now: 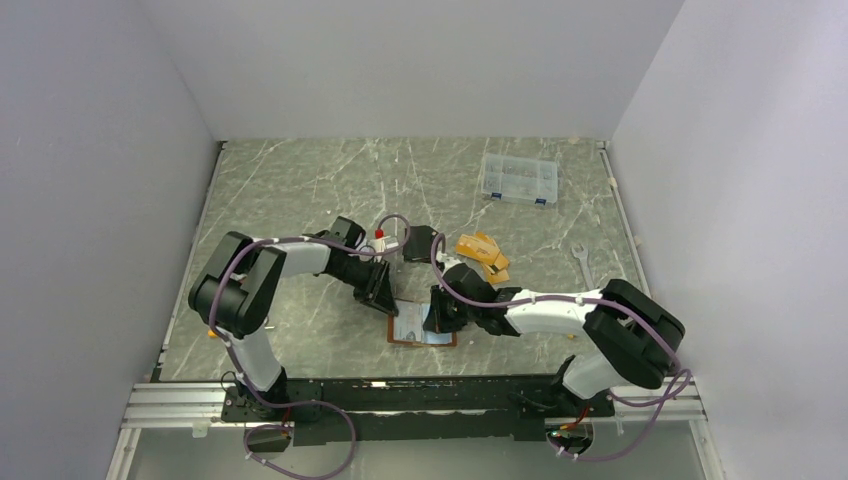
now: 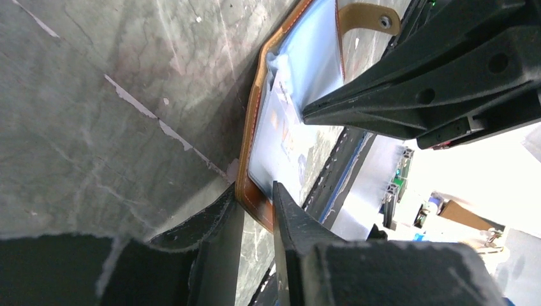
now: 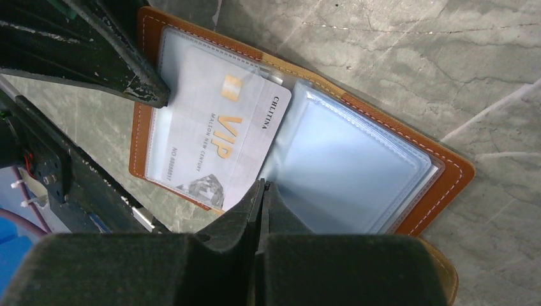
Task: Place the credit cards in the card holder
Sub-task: Insert the credit card into the card holder.
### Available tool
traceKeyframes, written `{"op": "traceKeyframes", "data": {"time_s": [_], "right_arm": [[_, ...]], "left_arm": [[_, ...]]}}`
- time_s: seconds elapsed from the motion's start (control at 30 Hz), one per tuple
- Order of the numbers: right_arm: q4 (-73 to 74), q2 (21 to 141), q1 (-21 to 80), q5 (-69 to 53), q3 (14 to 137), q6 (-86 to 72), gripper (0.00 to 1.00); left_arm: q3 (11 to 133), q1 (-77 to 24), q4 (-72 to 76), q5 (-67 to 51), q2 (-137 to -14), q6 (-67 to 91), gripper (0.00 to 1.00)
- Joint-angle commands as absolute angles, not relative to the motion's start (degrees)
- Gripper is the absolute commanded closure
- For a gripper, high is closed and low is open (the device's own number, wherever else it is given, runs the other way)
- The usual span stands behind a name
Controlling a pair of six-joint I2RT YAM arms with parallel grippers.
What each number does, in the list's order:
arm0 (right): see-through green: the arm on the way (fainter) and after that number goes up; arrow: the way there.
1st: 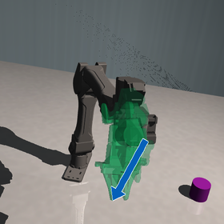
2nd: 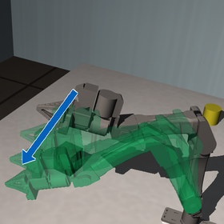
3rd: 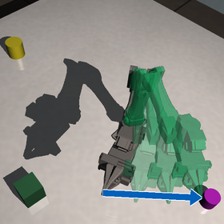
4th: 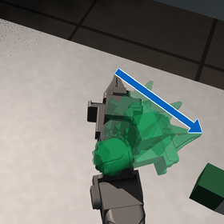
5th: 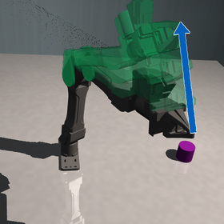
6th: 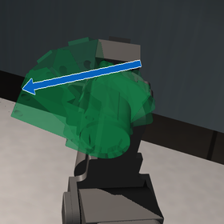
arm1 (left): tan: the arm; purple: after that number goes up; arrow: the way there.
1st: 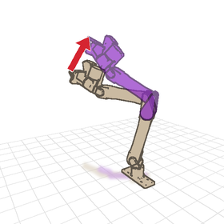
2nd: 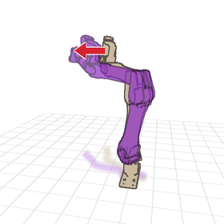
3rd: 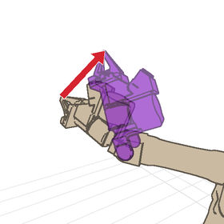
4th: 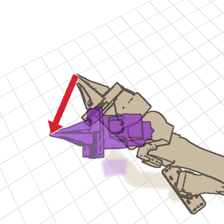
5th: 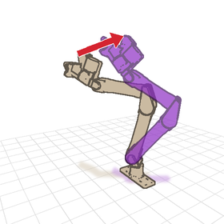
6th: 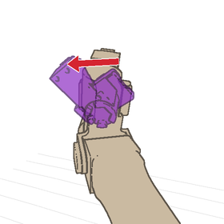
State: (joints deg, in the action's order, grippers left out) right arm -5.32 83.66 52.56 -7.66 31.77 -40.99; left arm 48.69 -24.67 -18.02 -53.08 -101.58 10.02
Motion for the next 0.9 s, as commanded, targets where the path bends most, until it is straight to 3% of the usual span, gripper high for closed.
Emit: {"op": "traceKeyframes", "data": {"time_s": [0.0, 0.57, 0.87], "right_arm": [[-5.37, 84.84, 52.56, -7.45, 33.09, -41.04, 1.0], [-4.86, 89.11, 53.59, -8.71, 39.12, -39.79, 1.0], [-4.12, 85.69, 53.6, -6.37, 39.02, -39.6, 1.0]], "left_arm": [[49.1, -24.67, -20.23, -54.43, -98.74, 5.79, 0.72], [47.12, -25.22, -14.11, -56.8, -102.48, 8.14, 0.67], [47.06, -25.18, -15.04, -53.57, -101.63, 8.05, 0.72]]}}
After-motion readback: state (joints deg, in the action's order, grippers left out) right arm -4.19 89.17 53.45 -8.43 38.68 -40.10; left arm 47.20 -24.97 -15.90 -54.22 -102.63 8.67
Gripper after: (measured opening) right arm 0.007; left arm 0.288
